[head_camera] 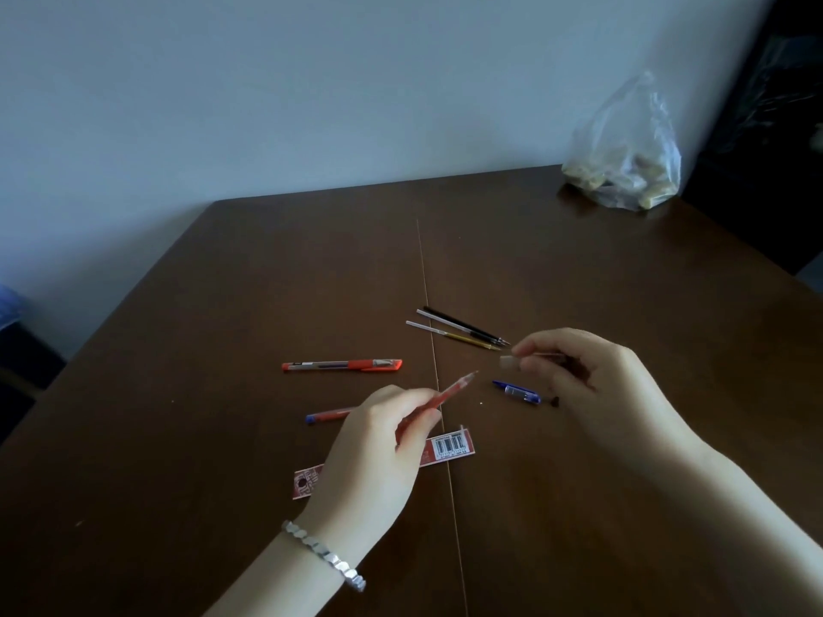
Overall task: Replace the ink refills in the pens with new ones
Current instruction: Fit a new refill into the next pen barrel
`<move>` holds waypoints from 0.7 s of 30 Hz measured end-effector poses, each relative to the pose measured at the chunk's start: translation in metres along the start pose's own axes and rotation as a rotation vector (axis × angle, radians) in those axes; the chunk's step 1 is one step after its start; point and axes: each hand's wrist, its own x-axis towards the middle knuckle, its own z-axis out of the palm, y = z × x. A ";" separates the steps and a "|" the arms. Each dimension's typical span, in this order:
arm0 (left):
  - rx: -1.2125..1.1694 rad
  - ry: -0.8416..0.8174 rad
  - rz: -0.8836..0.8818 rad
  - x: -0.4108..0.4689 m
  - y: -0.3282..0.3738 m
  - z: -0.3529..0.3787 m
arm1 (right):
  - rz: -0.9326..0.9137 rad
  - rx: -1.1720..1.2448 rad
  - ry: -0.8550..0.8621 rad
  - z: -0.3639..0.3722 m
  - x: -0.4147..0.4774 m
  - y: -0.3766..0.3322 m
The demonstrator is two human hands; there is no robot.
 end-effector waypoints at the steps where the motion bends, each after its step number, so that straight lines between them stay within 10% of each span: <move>1: 0.003 0.001 0.019 0.000 0.001 0.001 | -0.022 -0.006 -0.002 -0.001 -0.003 -0.004; 21: 0.078 0.007 0.108 -0.005 0.011 -0.006 | -0.045 0.079 0.003 0.007 -0.009 -0.011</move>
